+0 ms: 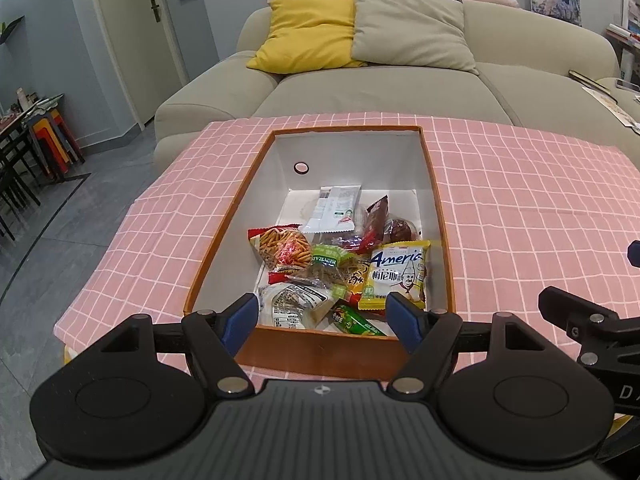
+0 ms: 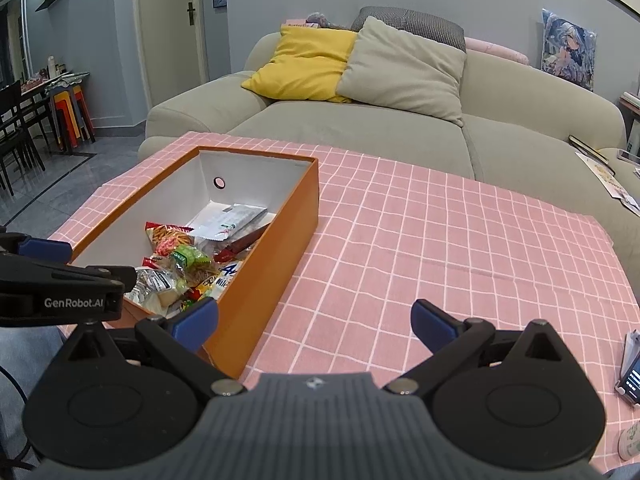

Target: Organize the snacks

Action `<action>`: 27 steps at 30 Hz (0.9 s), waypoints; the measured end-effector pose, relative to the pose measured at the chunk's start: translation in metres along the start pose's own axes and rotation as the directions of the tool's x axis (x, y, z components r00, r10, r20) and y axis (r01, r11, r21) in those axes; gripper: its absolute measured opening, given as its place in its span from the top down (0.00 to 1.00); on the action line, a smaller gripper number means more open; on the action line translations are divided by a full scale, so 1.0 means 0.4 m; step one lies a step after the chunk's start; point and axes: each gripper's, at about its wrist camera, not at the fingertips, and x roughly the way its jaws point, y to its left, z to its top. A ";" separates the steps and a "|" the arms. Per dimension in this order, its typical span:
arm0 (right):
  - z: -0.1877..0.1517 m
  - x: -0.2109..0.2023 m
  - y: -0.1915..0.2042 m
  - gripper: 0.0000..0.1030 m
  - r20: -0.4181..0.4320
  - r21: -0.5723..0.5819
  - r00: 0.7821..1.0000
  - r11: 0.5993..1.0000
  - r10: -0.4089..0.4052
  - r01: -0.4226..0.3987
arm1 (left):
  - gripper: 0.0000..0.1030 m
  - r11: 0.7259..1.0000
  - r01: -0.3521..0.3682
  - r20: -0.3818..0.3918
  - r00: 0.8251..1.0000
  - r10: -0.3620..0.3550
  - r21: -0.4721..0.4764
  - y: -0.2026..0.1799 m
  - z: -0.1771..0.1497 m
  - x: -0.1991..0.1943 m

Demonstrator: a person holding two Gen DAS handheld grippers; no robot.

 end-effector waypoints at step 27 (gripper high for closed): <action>-0.003 -0.003 0.005 0.04 0.009 -0.010 1.000 1.000 0.002 -0.001 | 0.17 1.000 0.003 0.000 1.000 -0.003 -0.001 -0.001 0.002 -0.005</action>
